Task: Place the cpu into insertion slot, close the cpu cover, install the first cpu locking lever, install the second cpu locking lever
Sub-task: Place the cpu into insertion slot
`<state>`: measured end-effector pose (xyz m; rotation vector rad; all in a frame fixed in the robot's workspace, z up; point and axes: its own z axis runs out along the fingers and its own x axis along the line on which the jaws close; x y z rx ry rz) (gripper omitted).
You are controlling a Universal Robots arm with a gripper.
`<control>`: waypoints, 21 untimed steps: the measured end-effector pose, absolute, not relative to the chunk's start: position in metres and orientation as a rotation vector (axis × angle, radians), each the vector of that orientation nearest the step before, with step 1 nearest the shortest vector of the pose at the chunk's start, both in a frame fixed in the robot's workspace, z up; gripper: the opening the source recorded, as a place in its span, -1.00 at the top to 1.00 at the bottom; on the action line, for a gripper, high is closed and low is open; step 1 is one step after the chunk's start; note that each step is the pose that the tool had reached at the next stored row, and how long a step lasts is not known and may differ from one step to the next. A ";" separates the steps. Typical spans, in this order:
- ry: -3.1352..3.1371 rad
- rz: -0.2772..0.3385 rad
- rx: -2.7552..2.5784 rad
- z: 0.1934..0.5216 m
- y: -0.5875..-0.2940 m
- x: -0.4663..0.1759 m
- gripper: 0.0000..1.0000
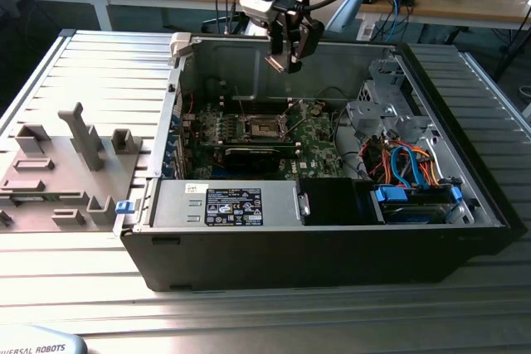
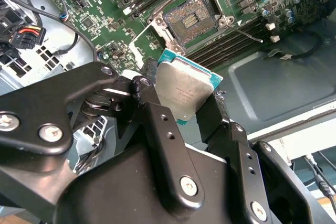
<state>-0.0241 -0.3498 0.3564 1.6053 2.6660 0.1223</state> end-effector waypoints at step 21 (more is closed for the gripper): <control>2.632 0.121 1.657 0.356 -0.350 -0.024 -0.08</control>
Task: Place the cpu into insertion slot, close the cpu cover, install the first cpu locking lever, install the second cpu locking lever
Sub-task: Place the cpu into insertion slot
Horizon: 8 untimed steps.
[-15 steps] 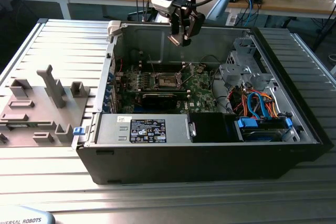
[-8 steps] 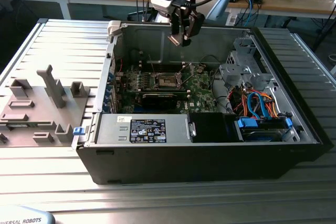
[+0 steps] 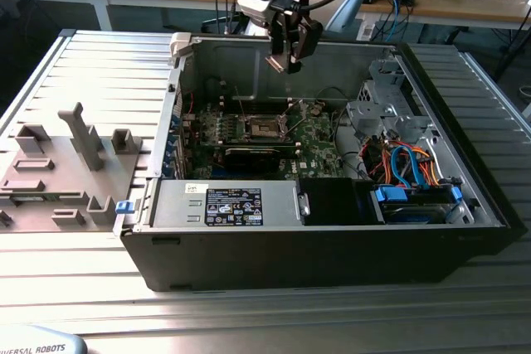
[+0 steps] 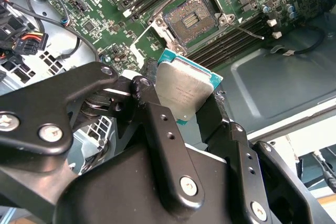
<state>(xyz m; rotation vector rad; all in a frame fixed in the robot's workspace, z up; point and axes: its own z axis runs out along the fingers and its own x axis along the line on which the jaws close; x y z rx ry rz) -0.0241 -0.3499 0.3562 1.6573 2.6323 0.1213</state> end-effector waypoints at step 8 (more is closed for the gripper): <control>2.622 0.121 1.673 0.356 -0.350 -0.024 -0.08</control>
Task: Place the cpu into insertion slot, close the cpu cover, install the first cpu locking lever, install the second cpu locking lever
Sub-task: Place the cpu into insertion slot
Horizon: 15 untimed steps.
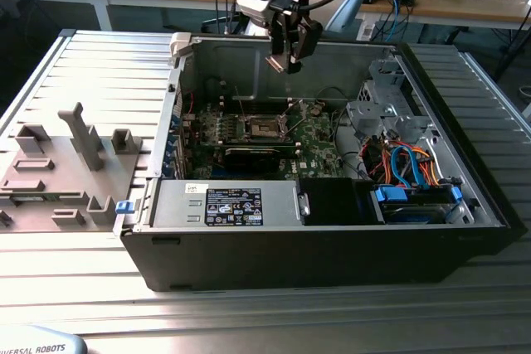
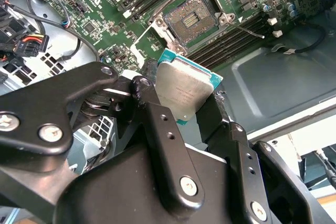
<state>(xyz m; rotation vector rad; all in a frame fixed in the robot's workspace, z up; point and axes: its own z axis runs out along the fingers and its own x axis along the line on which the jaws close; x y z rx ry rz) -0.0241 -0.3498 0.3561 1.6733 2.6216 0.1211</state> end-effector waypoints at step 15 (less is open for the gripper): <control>2.599 0.120 1.707 0.356 -0.350 -0.024 -0.08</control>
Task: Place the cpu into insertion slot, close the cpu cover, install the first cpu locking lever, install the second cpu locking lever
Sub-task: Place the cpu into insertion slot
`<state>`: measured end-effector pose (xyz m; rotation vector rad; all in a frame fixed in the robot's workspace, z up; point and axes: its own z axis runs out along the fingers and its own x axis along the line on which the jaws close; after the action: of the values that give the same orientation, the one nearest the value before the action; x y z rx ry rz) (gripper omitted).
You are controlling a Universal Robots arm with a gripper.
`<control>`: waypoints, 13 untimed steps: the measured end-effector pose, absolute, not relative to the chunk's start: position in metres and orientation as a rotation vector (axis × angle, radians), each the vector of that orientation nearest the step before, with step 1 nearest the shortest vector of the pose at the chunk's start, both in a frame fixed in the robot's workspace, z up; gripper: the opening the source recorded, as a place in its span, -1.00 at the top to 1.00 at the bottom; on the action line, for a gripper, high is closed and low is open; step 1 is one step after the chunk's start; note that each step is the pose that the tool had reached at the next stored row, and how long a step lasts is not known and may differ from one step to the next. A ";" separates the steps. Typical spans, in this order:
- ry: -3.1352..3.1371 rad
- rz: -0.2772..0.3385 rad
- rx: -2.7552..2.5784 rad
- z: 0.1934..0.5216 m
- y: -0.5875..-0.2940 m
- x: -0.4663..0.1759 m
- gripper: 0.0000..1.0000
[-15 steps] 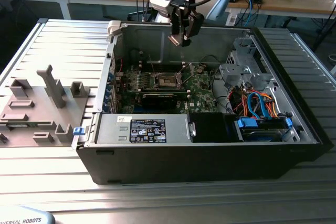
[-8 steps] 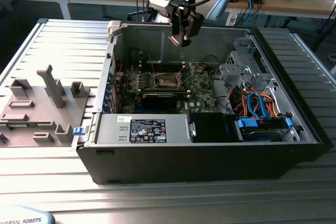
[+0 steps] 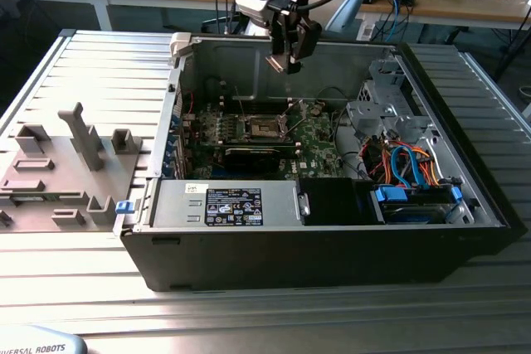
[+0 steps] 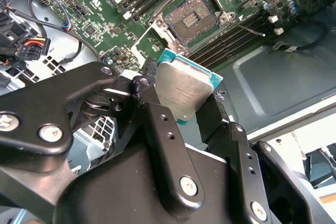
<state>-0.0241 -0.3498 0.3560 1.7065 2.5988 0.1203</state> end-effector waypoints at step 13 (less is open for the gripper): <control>2.579 0.120 1.736 0.356 -0.350 -0.024 -0.08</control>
<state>-0.0241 -0.3498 0.3559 1.7356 2.5786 0.1197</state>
